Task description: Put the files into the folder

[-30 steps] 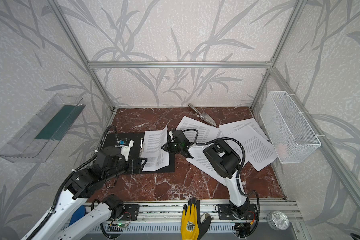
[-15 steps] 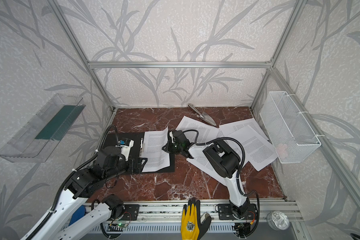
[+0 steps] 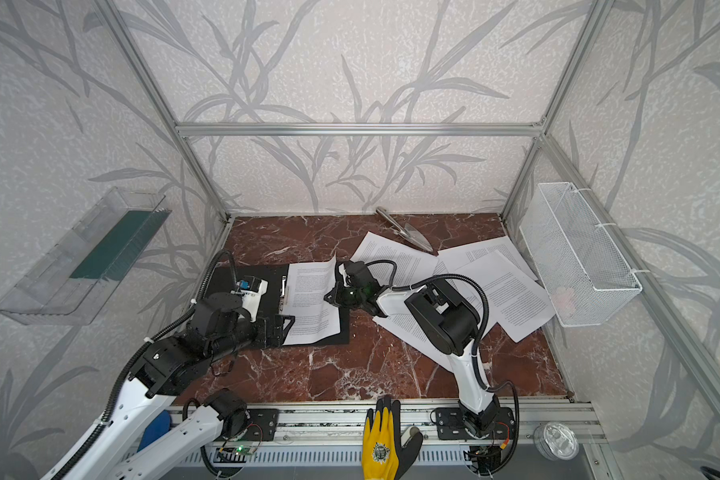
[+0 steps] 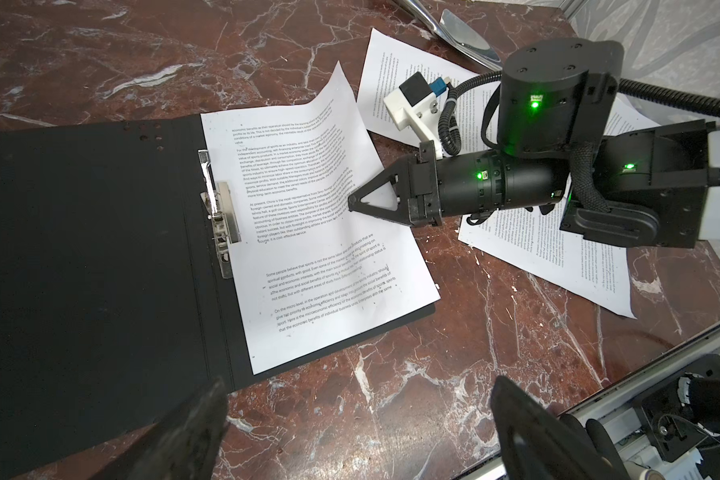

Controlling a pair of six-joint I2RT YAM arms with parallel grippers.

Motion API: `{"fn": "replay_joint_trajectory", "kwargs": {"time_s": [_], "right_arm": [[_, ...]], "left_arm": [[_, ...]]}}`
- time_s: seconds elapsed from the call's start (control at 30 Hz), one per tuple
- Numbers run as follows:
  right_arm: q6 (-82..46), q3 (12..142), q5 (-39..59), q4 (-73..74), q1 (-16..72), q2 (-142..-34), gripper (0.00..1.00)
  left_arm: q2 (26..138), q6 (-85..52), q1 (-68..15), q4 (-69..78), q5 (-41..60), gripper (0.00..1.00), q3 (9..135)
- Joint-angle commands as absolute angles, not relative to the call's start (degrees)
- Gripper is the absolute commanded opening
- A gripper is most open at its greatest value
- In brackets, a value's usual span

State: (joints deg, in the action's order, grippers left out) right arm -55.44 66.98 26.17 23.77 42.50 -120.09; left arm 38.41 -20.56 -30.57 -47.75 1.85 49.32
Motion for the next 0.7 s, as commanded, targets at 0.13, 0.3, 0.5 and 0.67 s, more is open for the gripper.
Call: {"fn": "replay_joint_trajectory", "kwargs": {"time_s": [0.13,0.3,0.5,0.67], "right_arm": [[-54.29,68.49,27.32,23.03,42.28,-121.42,0.04],[-54.24,68.65,27.34,22.78,42.28,-121.73,0.07],[-54.09,68.89,26.82,21.42,42.19,-121.73,0.21],[-53.97,68.72,26.29,19.96,41.93,-121.43,0.32]], "left_arm": [[38.40,-19.78,-30.29,-47.72,2.01,0.99,48.76],[38.36,-19.78,-30.27,-47.68,2.00,0.99,48.74],[38.41,-19.78,-30.27,-47.72,1.94,0.99,48.71],[38.37,-19.77,-30.28,-47.72,1.94,0.99,48.72]]}}
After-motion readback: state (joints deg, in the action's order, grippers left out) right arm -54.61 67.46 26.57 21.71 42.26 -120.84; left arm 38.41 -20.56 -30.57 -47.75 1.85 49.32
